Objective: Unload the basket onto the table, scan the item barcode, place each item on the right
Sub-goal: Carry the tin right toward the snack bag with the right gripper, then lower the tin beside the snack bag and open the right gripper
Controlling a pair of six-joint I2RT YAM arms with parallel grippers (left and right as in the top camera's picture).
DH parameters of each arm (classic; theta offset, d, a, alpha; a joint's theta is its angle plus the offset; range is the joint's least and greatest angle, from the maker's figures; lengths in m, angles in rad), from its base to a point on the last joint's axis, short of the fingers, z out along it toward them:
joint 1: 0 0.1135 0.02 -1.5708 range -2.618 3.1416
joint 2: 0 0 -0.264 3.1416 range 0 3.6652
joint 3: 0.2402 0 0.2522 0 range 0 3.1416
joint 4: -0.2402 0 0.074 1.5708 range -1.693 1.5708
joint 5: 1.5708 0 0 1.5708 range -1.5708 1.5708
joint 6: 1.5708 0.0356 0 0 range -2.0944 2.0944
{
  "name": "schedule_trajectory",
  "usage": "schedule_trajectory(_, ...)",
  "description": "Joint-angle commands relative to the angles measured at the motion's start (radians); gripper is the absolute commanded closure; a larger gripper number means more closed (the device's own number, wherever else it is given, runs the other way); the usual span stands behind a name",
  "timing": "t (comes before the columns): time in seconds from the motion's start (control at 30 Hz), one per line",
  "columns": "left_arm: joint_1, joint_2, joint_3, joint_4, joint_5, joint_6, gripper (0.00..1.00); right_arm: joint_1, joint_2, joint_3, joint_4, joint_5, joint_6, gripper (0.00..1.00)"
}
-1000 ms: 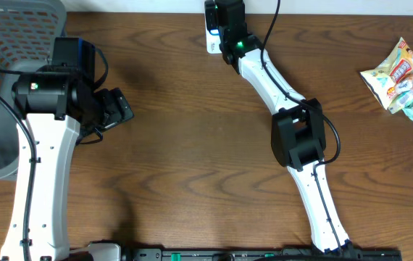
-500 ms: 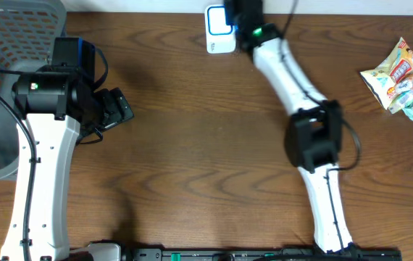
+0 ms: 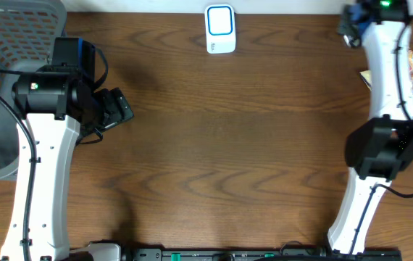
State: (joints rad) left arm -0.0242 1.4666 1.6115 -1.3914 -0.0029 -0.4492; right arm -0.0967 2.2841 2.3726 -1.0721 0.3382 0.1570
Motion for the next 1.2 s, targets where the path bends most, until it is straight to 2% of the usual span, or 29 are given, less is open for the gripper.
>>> schedule_trajectory(0.0,0.001,0.005,0.001,-0.006,-0.006,-0.009,0.02,-0.084,0.002,0.001,-0.022,0.018,0.016,0.38)
schedule_trajectory(0.07,0.001,0.005,0.001,-0.006,-0.006,-0.009,0.02,-0.127,0.005,0.0,-0.037,0.013,0.04,0.34)
schedule_trajectory(0.17,0.001,0.005,0.001,-0.006,-0.006,-0.009,0.02,-0.184,0.009,0.0,-0.063,-0.021,0.053,0.16)
schedule_trajectory(0.23,0.0,0.005,0.001,-0.006,-0.006,-0.009,0.02,-0.212,0.009,0.0,-0.076,-0.058,0.062,0.2)
schedule_trajectory(0.3,0.0,0.005,0.001,-0.006,-0.006,-0.009,0.02,-0.232,0.009,0.0,-0.084,-0.104,0.074,0.18)
schedule_trajectory(0.47,0.0,0.005,0.001,-0.006,-0.006,-0.009,0.02,-0.242,-0.001,0.0,-0.131,-0.227,0.074,0.01)
schedule_trajectory(0.7,0.0,0.005,0.001,-0.006,-0.006,-0.009,0.02,-0.23,-0.109,0.0,-0.243,-0.379,0.117,0.01)
schedule_trajectory(0.87,0.001,0.005,0.001,-0.006,-0.006,-0.009,0.02,-0.188,-0.229,0.0,-0.423,-0.502,0.183,0.04)
schedule_trajectory(1.03,0.001,0.005,0.001,-0.006,-0.006,-0.009,0.02,-0.121,-0.34,0.0,-0.539,-0.505,0.122,0.07)
schedule_trajectory(1.17,0.001,0.005,0.001,-0.006,-0.006,-0.009,0.02,0.023,-0.449,0.0,-0.609,-0.463,0.108,0.1)
